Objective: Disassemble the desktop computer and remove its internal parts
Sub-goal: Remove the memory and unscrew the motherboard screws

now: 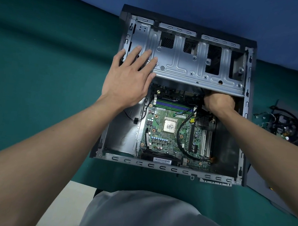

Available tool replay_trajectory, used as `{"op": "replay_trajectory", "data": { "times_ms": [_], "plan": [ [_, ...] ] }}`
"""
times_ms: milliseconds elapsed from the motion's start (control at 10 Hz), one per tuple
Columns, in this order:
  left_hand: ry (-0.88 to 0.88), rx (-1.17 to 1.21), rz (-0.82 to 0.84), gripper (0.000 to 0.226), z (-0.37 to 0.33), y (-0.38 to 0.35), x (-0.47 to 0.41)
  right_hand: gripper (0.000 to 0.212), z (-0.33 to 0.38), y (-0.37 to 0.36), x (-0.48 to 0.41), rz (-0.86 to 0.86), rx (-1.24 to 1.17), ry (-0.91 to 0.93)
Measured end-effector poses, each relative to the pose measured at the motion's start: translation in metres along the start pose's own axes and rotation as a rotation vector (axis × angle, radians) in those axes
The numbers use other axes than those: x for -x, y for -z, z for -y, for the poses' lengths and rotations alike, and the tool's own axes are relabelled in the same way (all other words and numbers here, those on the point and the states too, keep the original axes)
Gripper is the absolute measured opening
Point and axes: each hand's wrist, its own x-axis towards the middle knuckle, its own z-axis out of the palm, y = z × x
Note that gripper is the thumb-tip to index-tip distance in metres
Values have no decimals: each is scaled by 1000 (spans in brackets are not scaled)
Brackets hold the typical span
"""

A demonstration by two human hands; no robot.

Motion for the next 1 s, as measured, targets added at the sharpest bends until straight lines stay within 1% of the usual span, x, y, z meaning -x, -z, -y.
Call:
{"op": "replay_trajectory", "data": {
  "times_ms": [200,300,500,600,700,800,900,1000],
  "plan": [
    [-1,7,-3,49,0,0,0,35,-1,0,1,-22,40,2],
    [-1,5,-5,49,0,0,0,32,-3,-1,-1,4,23,-13],
    [-1,3,-7,49,0,-1,0,34,-2,1,0,4,83,42],
    [0,4,-10,49,0,-1,0,27,-2,2,-1,7,77,69],
    [1,1,-7,49,0,-1,0,33,1,2,-1,20,69,99],
    [-1,2,-5,49,0,-2,0,38,0,4,0,27,117,72],
    [-1,5,-9,49,0,-2,0,28,-2,3,-2,-1,74,74],
    [-2,6,-12,49,0,-1,0,31,2,3,-1,19,69,52]
  ]
}}
